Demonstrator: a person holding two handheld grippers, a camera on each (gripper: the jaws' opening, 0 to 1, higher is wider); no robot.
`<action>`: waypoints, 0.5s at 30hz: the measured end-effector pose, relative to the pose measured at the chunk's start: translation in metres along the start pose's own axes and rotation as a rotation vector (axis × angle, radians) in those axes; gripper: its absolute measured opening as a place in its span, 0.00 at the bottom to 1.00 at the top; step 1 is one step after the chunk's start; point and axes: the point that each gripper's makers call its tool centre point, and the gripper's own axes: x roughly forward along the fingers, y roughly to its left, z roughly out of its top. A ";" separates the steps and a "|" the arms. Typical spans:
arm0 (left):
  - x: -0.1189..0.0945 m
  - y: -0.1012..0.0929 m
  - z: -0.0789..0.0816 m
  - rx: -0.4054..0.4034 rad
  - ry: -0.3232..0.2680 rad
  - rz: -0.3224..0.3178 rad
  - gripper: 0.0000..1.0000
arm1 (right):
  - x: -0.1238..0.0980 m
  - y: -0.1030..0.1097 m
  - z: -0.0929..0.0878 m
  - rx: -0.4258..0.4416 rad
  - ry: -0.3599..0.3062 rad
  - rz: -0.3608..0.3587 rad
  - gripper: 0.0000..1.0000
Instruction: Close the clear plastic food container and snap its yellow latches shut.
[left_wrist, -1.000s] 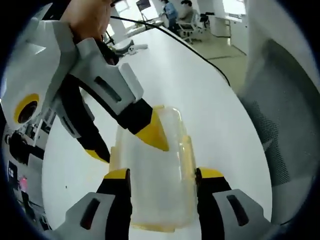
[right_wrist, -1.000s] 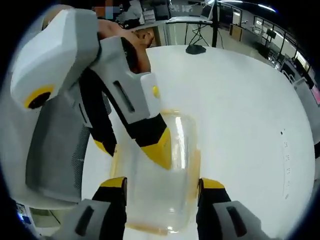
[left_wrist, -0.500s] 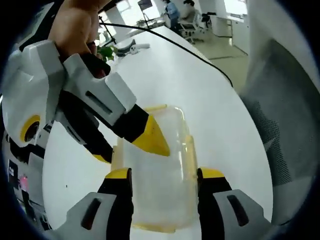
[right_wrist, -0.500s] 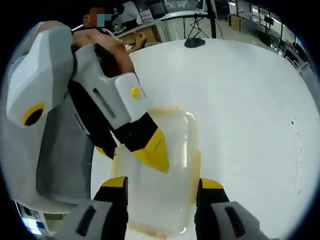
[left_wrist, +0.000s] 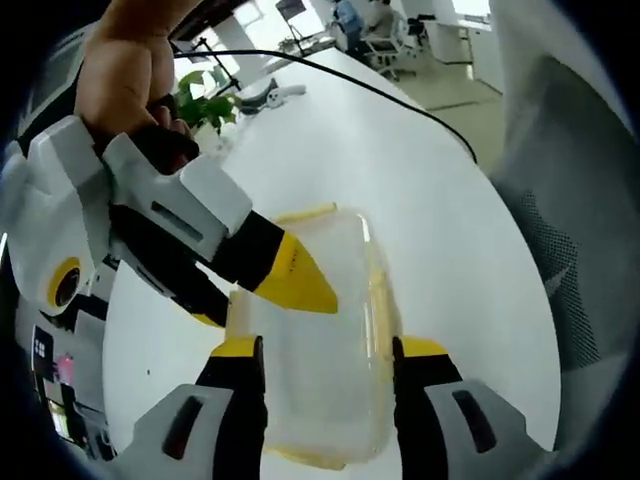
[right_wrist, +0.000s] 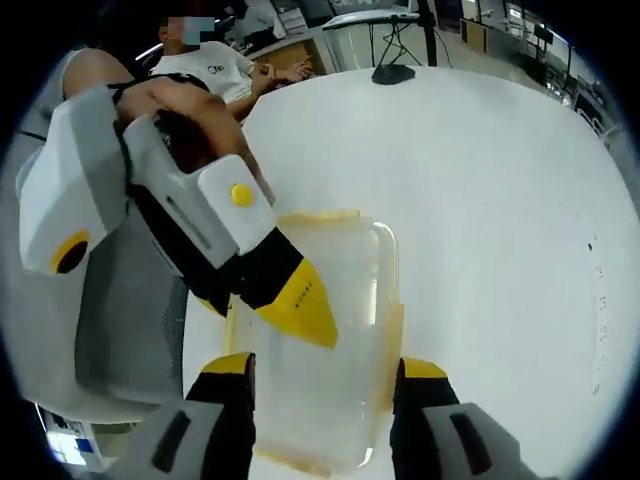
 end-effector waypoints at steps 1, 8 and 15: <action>0.000 0.000 0.000 0.000 0.000 0.000 0.48 | 0.000 0.000 0.000 -0.001 0.001 0.001 0.53; -0.001 -0.003 0.003 0.004 0.018 0.005 0.48 | 0.000 -0.001 0.001 0.003 -0.011 0.006 0.53; -0.004 -0.004 0.008 -0.040 -0.027 -0.036 0.49 | -0.002 0.004 0.001 0.011 -0.029 -0.014 0.54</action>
